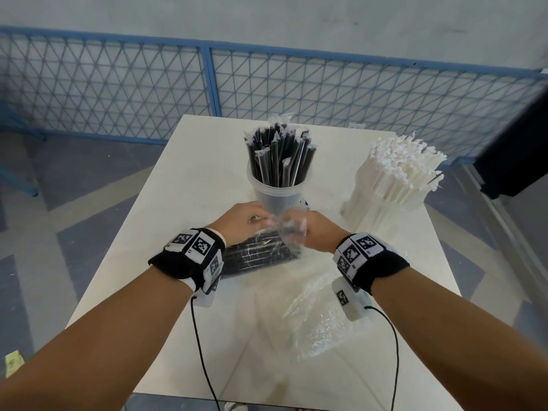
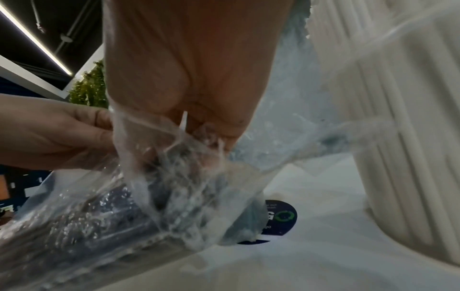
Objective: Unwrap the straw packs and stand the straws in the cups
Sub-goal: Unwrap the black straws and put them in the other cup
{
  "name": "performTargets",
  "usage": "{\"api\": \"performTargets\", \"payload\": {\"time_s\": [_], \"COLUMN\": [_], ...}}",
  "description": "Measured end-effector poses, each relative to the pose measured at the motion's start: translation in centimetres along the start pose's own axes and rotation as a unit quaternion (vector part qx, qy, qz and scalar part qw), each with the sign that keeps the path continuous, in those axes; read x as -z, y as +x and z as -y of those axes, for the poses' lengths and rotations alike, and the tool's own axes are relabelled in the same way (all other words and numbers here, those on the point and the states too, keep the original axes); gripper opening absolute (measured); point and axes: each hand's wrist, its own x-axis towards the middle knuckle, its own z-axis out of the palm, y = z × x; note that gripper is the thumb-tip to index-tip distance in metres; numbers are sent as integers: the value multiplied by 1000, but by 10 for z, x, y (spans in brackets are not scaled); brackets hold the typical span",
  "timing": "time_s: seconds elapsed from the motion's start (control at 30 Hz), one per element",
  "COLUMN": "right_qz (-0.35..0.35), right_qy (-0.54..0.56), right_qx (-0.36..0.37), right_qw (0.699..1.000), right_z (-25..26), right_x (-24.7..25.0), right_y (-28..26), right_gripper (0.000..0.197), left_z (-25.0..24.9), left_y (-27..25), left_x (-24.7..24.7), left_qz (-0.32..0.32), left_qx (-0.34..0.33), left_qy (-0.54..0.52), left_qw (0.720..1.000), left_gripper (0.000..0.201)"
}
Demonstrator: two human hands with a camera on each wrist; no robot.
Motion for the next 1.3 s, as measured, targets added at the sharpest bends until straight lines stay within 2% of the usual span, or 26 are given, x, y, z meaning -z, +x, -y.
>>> {"api": "performTargets", "payload": {"time_s": [0.17, 0.27, 0.47, 0.57, 0.67, 0.77, 0.83, 0.9, 0.97, 1.07, 1.17, 1.3], "right_qz": [28, 55, 175, 165, 156, 156, 147, 144, 153, 180, 179, 154], "right_qy": [-12, -25, -85, -52, -40, -60, -68, -60, -38, 31, 39, 52], "right_qx": [-60, -71, -76, -71, -85, -73, -62, -47, -37, -16, -1, -9], "right_qw": [998, 996, 978, 982, 983, 983, 985, 987, 987, 983, 983, 987], "right_z": [4, 5, 10, 6, 12, 10, 8, 9, 7, 0, -2, -7], "right_x": [3, 4, 9, 12, 11, 13, 17, 18, 18, 25, 42, 61], "right_y": [-1, -3, -5, -5, -6, -8, -13, -13, -9, -8, -12, -14], "right_gripper": [35, 37, 56, 66, 54, 56, 55, 56, 49, 12, 16, 31], "left_z": [-10, -13, -22, -25, -29, -33, -35, -35, -32, -22, -8, 1], "left_y": [-1, -1, -3, -4, -5, -9, -11, -14, -15, -18, -24, -28], "left_x": [-4, -9, -15, -16, -16, -12, -6, 0, 3, 8, 14, 19], "left_qz": [-59, -56, -34, -30, -24, -10, 31, 97, 141, 155, 136, 96], "left_qx": [1, -13, -36, -47, -47, -38, -13, 14, 24, 37, 49, 51], "left_qy": [-72, -80, -91, -77, -81, -78, -58, -1, 59, 99, 119, 118], "left_qw": [996, 995, 995, 995, 995, 996, 998, 995, 988, 982, 982, 987], "left_gripper": [31, 32, 33, 33, 34, 38, 53, 85, 103, 95, 80, 55]}}
